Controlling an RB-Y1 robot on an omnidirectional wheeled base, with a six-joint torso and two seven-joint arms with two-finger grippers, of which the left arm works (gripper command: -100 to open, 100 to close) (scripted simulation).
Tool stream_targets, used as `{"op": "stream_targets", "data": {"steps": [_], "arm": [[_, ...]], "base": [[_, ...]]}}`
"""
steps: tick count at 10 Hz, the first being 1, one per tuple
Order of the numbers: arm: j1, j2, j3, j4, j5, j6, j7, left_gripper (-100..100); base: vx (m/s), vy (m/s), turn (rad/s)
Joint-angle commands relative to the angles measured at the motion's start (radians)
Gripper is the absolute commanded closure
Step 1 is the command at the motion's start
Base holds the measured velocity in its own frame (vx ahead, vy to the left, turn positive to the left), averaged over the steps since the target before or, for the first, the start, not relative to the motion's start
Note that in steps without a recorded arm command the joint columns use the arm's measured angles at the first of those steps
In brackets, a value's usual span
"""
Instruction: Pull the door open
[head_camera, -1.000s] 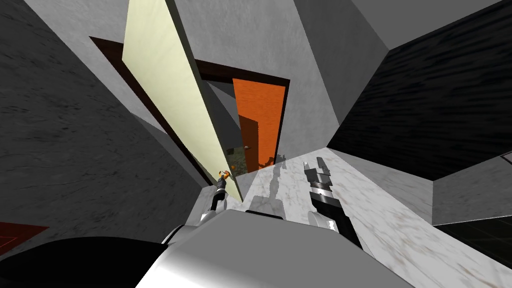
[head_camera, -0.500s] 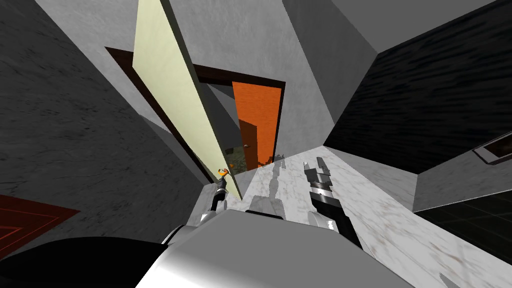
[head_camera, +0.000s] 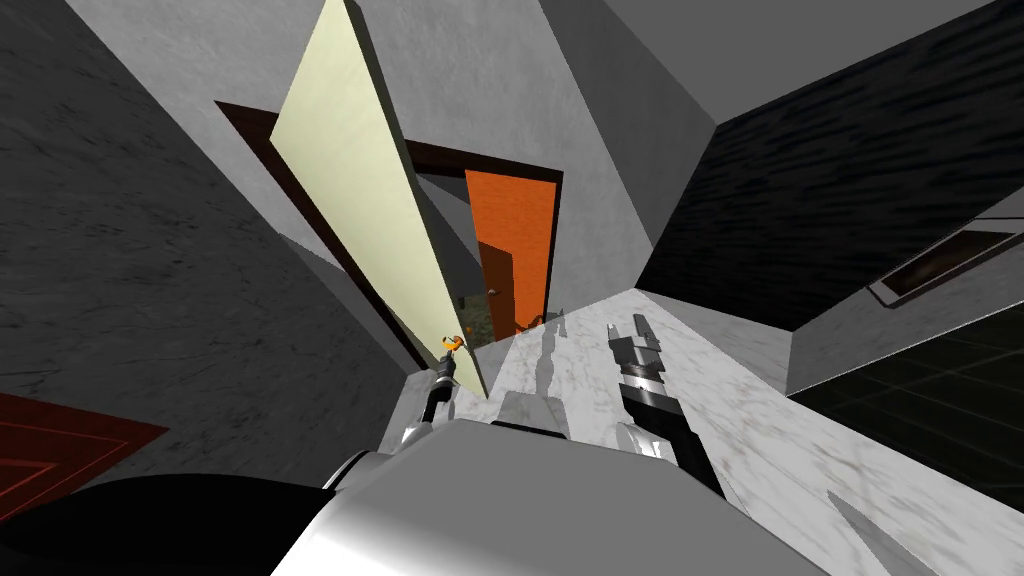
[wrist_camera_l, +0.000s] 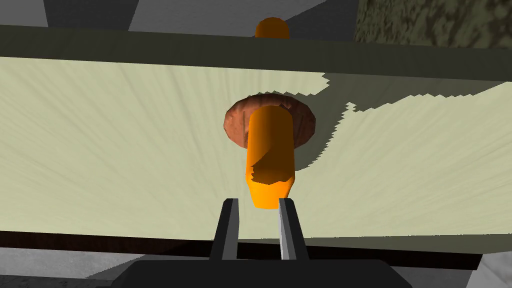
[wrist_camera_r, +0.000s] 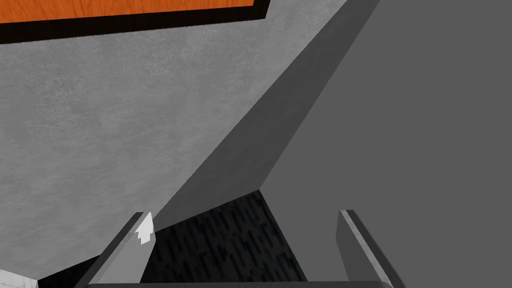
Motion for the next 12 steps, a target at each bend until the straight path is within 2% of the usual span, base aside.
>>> {"op": "stream_targets", "data": {"steps": [1,4,5,6,12], "arm": [[0.003,0.006,-0.021,-0.004,-0.017,-0.003,0.02,-100],[0.004,0.018,-0.068,-0.011,-0.056,-0.009,0.061,-100],[0.004,0.018,-0.068,-0.011,-0.056,-0.009,0.061,-100],[0.004,0.024,-0.093,-0.015,-0.077,-0.013,0.083,-100],[0.007,0.046,-0.182,-0.027,-0.15,-0.025,0.16,-100]], "base": [[-0.101,0.19,-0.139],[-0.139,0.185,-0.195],[-0.103,0.121,-0.055],[-0.137,0.128,-0.151],[-0.16,0.165,-0.182]]}}
